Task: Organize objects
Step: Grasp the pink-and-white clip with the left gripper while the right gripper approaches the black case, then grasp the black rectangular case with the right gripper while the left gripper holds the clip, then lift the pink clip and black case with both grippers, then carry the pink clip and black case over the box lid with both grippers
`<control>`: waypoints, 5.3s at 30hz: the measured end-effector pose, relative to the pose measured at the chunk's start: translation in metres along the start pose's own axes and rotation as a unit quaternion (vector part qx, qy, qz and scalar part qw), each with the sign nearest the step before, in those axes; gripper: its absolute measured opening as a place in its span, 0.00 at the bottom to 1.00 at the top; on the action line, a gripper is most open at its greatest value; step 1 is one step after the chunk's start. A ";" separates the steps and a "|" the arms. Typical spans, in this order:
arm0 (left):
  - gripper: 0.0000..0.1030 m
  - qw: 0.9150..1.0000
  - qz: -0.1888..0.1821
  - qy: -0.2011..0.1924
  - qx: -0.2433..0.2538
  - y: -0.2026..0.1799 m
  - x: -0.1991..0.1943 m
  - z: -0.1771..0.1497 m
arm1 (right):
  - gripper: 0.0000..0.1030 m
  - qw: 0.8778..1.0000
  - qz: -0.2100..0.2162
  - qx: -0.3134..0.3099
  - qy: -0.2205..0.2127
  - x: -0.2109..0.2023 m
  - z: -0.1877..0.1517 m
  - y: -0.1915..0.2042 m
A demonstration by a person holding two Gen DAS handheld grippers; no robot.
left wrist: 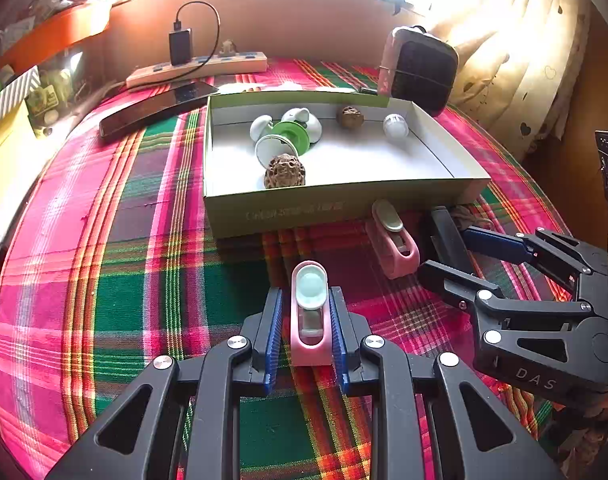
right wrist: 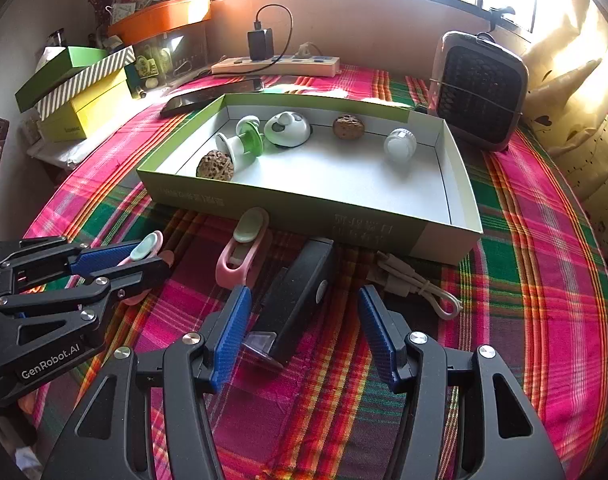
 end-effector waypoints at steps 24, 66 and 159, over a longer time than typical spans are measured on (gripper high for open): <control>0.20 1.000 -0.005 -0.002 -0.004 0.000 0.002 0.005 | 0.55 1.000 -0.010 0.008 -0.001 0.002 -0.002 -0.010; 0.15 1.000 0.008 -0.010 0.002 0.003 0.003 0.004 | 0.24 1.000 -0.012 0.014 -0.008 -0.001 -0.004 -0.010; 0.15 0.999 -0.035 -0.011 0.039 -0.051 0.049 0.124 | 0.24 0.999 0.004 0.047 0.002 0.030 0.084 -0.075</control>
Point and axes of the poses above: each gripper's, at about its wrist camera, not at the fingertips, and x roughly the way its jaws point, y to its left, z to its top, the point moved 5 cm from there along x, roughly the way its jaws point, and after that the axes turned 13 degrees about z, right-handed, at the moved point
